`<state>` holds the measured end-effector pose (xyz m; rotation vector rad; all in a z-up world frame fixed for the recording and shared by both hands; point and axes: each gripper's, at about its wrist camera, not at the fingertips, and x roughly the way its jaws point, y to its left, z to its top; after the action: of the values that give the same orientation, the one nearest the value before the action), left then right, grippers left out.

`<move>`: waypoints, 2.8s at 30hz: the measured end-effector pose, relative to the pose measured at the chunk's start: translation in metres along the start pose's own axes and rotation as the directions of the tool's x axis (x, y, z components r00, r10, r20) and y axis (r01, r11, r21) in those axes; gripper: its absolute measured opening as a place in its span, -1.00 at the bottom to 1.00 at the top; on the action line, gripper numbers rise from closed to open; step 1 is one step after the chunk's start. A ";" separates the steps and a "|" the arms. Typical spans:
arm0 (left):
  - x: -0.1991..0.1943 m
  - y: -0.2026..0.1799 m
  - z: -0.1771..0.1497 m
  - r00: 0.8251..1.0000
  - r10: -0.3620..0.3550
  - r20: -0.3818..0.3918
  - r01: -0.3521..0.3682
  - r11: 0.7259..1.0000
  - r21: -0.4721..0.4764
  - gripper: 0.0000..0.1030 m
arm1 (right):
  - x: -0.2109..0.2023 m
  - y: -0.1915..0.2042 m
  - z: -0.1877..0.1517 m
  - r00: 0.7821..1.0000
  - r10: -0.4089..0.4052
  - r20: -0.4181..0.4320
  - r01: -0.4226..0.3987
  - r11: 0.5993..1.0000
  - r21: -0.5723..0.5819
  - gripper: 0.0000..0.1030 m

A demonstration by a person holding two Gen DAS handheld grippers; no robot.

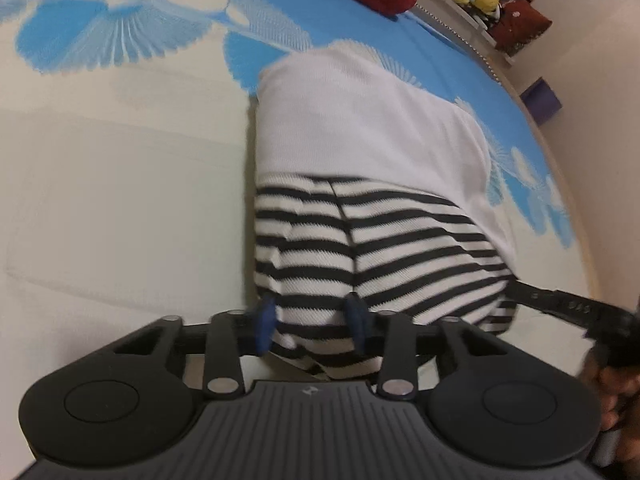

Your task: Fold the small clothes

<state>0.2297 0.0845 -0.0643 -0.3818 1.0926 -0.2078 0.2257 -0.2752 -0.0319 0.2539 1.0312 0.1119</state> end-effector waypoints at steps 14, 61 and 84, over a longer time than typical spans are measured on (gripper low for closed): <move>-0.105 -0.069 -0.030 0.943 0.221 0.251 -0.282 0.928 0.242 0.69 | -0.059 0.002 -0.008 0.990 -0.097 0.103 0.106 0.991 -0.086 -0.44; -0.103 -0.110 -0.137 0.915 0.216 0.341 -0.279 0.949 0.145 0.99 | -0.127 0.060 -0.131 0.959 -0.044 0.278 0.117 0.961 -0.250 0.20; -0.097 -0.109 -0.134 0.920 0.205 0.333 -0.266 0.952 0.149 0.99 | -0.124 0.062 -0.128 0.960 -0.038 0.277 0.114 0.958 -0.264 0.20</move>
<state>0.0686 -0.0075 0.0052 -0.1005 0.7863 -0.0328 0.0539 -0.2214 0.0245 -0.0277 0.7411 0.1461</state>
